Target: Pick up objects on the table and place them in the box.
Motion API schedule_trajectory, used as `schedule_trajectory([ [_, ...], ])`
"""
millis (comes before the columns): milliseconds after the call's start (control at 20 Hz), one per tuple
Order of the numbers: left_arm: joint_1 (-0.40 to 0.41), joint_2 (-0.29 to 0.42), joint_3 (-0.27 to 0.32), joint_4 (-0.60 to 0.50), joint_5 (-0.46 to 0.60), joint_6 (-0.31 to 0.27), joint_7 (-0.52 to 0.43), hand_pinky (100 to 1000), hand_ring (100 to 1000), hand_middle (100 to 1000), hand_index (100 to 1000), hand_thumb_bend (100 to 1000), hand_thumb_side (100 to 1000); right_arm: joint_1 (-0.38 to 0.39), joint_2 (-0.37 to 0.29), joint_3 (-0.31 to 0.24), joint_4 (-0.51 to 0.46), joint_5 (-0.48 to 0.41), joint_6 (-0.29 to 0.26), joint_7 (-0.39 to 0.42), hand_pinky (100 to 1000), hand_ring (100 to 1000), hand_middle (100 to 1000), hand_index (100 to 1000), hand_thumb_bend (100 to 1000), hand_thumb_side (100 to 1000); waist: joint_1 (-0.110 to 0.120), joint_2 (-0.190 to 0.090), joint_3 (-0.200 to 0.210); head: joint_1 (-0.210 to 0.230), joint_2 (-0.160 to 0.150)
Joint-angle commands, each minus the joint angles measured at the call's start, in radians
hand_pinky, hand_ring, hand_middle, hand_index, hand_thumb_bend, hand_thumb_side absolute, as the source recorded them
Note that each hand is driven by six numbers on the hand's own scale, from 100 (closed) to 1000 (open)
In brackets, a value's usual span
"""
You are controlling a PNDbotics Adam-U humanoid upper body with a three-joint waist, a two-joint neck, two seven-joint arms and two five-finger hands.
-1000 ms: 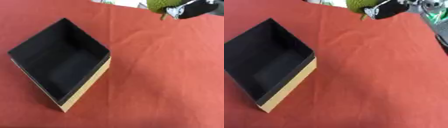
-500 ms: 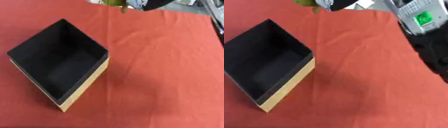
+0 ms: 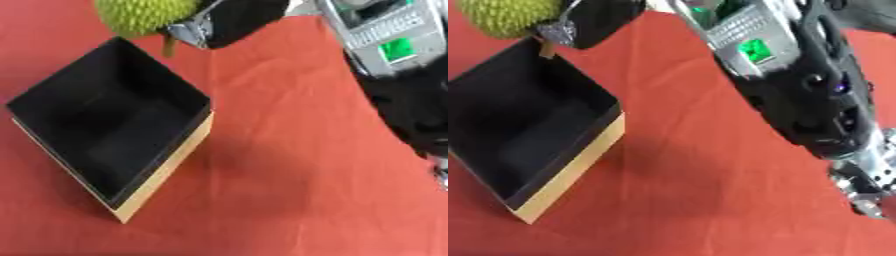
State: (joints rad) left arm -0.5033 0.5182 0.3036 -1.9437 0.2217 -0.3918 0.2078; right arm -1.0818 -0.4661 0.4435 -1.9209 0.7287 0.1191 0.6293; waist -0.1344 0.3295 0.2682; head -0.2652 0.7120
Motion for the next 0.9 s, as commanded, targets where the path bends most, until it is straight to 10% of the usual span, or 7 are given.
schedule_trajectory([
  [50, -0.014, 0.033, 0.008, -0.022, -0.006, -0.001, 0.006, 662, 559, 558, 681, 227, 100, -0.006, 0.056, 0.02, 0.076, 0.032, 0.002, 0.008, 634, 584, 488, 644, 100, 116, 0.013, -0.018, 0.003, -0.005, 0.004],
  [900, -0.02, 0.026, 0.003, -0.025, 0.018, 0.011, -0.015, 664, 557, 556, 680, 203, 100, 0.033, 0.205, 0.114, 0.385, 0.121, -0.064, -0.038, 658, 629, 531, 683, 143, 163, 0.005, -0.013, 0.025, -0.012, 0.005],
])
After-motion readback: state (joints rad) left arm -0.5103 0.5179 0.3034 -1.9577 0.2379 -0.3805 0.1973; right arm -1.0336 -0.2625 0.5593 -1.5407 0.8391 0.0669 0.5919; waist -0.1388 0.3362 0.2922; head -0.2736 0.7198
